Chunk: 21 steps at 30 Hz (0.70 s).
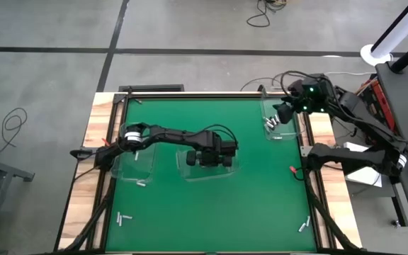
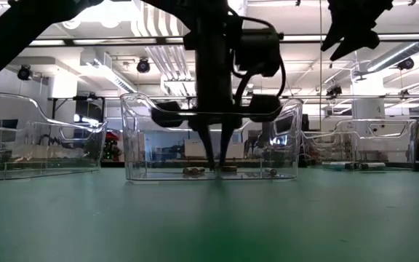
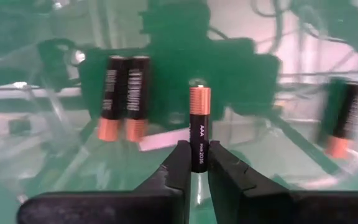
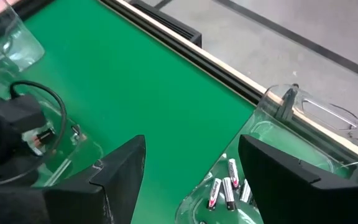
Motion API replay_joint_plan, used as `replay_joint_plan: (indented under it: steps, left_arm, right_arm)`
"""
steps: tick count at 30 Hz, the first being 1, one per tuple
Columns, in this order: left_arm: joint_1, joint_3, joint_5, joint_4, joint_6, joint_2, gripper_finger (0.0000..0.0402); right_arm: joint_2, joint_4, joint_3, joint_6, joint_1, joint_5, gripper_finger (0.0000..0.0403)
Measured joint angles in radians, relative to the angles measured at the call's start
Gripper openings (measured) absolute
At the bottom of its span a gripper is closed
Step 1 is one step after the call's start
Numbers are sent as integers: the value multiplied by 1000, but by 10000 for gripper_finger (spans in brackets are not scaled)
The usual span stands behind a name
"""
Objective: Sort batteries
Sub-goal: Put the right black battery into the bottom right transparent bin, then put the black battery into the bottom right transparent bin
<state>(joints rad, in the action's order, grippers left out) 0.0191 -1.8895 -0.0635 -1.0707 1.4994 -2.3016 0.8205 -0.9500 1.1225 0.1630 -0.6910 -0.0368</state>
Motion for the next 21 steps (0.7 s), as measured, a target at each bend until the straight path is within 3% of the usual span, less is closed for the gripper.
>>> replay_joint_plan:
  steps: [7,14,18,21]
  left_arm:
    - [-10,34,49,14,17,2,46]
    - [-12,-38,175,-58,-123,28,98]
    - [-12,-101,224,-175,-153,54,127]
    - [-4,-143,370,-331,-141,87,139]
  right_arm:
    - [-23,-18,0,18,0,-1,271]
    - [-24,-11,0,19,0,-1,297]
    - [-10,-2,-1,20,0,-14,310]
    - [1,10,-1,19,0,-24,317]
